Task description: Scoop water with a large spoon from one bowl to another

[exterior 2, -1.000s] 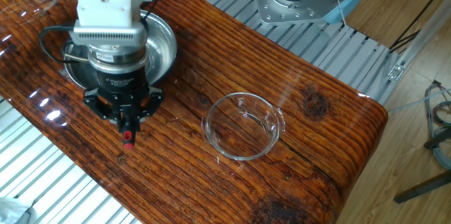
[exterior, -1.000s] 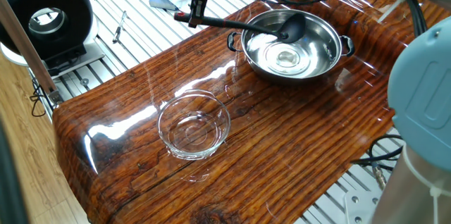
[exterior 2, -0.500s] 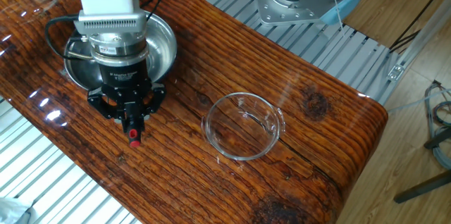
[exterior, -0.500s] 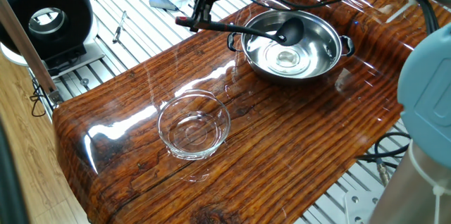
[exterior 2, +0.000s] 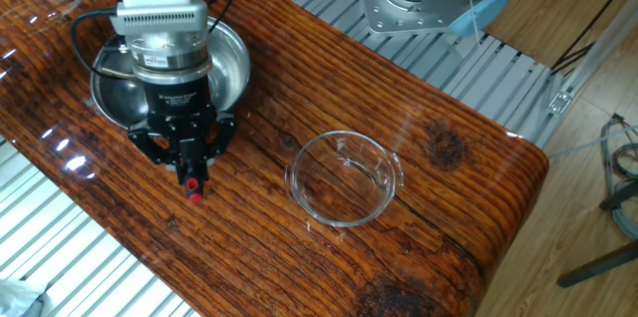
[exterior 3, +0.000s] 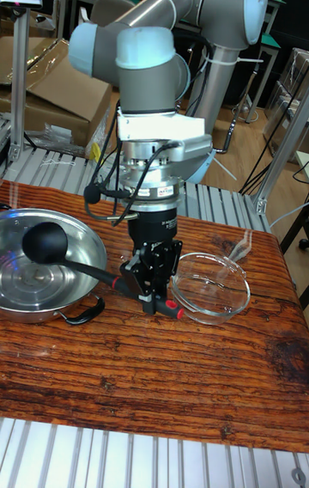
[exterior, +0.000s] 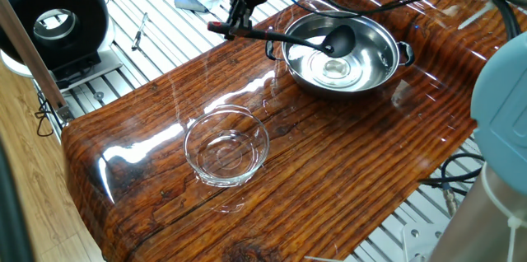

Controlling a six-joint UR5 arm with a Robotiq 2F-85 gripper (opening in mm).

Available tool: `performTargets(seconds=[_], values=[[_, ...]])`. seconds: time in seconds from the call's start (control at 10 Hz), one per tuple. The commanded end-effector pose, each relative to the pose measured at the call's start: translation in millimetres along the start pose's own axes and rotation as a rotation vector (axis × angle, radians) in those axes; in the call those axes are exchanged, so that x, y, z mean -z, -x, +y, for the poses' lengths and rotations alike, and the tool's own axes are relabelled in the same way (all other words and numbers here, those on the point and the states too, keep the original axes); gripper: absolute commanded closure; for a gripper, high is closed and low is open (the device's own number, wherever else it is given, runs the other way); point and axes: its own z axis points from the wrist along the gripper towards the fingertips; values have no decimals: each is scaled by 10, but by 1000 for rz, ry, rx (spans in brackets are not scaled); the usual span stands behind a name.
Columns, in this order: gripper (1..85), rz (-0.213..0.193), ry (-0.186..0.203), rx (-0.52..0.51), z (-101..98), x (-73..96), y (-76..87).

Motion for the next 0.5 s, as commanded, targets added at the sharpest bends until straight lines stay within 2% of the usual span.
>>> performTargets(seconds=[0.0, 0.4], values=[[847, -61, 15, -18, 42, -2, 11], [847, -101, 38, -38, 99, -42, 3]])
